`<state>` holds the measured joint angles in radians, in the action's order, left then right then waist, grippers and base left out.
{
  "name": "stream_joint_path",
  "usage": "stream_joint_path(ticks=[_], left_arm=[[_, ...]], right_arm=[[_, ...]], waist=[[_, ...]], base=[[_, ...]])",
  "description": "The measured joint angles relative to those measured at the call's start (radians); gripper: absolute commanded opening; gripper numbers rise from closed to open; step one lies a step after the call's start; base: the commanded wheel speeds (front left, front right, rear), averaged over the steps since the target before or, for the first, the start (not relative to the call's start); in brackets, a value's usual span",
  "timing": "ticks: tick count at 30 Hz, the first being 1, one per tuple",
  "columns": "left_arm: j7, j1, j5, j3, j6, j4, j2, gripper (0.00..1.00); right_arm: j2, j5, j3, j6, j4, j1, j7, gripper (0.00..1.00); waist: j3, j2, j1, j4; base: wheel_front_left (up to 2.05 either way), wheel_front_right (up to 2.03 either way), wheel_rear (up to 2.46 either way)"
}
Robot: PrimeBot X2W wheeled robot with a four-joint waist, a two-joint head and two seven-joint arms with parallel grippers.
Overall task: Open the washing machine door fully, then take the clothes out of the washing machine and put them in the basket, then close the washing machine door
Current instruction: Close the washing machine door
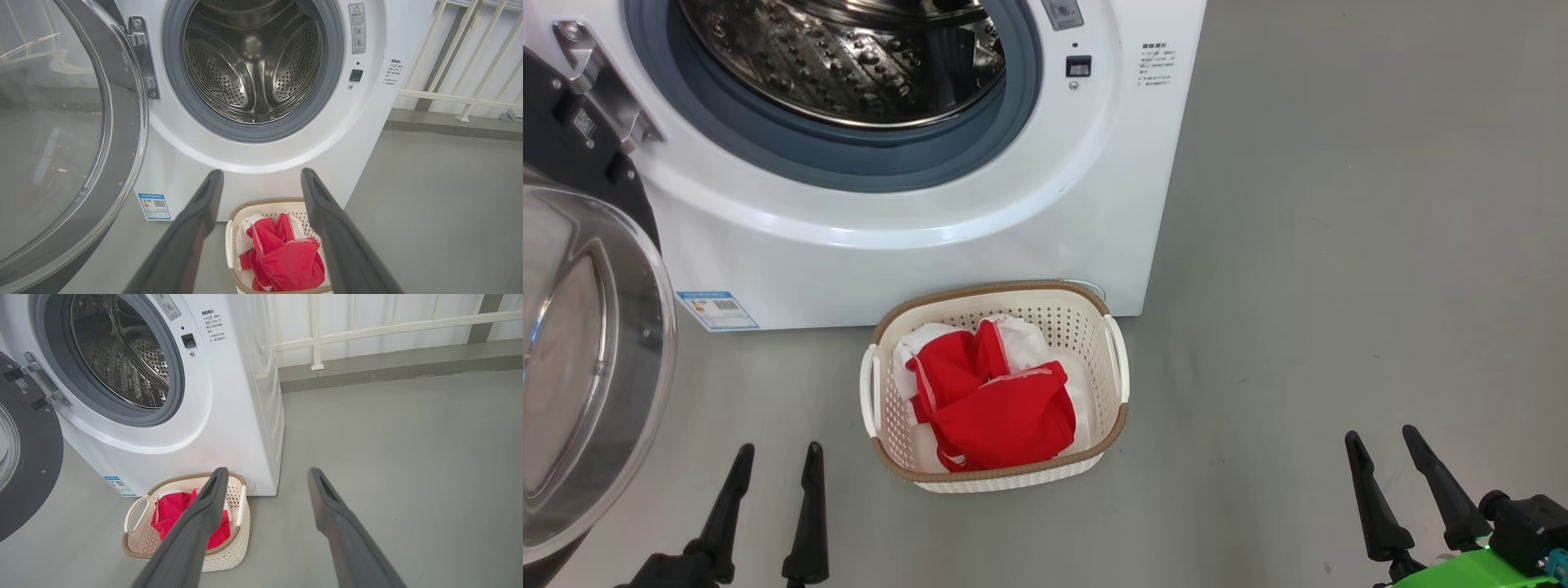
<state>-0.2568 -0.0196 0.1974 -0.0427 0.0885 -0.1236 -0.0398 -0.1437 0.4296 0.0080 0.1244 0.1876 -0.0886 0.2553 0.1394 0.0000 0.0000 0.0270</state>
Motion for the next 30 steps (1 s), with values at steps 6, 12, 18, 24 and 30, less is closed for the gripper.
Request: stream_joint_path(ticks=[6, 12, 18, 24, 30], left_arm=[[0.0, 0.002, 0.0, 0.002, 0.0, 0.004, 0.0, 1.0], [0.0, 0.002, 0.001, 0.008, 0.0, 0.003, 0.0, 1.0], [0.0, 0.002, 0.008, 0.016, -0.002, -0.004, 0.0, 1.0], [0.0, 0.001, 0.03, 0.032, -0.027, -0.009, 0.0, 1.0], [0.0, -0.002, 0.058, 0.049, -0.046, -0.01, 0.0, 1.0]], right_arm=[[0.0, 0.0, 0.0, 0.0, 0.0, 0.0, 0.0, 1.0], [0.0, 0.0, 0.0, 0.0, 0.0, 0.0, 0.0, 1.0], [-0.002, 0.0, 0.002, 0.0, 0.001, 0.0, 0.0, 1.0], [-0.008, 0.0, 0.006, 0.0, 0.001, -0.003, 0.0, 1.0], [-0.014, 0.0, 0.013, 0.0, 0.005, -0.011, 0.0, 1.0]], waist=[[0.0, 0.0, 0.0, 0.006], [-0.003, 0.0, 0.0, 0.014], [-0.009, 0.0, 0.0, 0.04], [-0.018, 0.0, 0.0, 0.086], [-0.028, 0.0, 0.0, 0.15]], base=[[0.0, 0.0, 0.0], [0.0, 0.0, 0.0], [0.0, 0.0, 0.0], [0.0, 0.0, 0.0], [0.0, 0.0, 0.0]])
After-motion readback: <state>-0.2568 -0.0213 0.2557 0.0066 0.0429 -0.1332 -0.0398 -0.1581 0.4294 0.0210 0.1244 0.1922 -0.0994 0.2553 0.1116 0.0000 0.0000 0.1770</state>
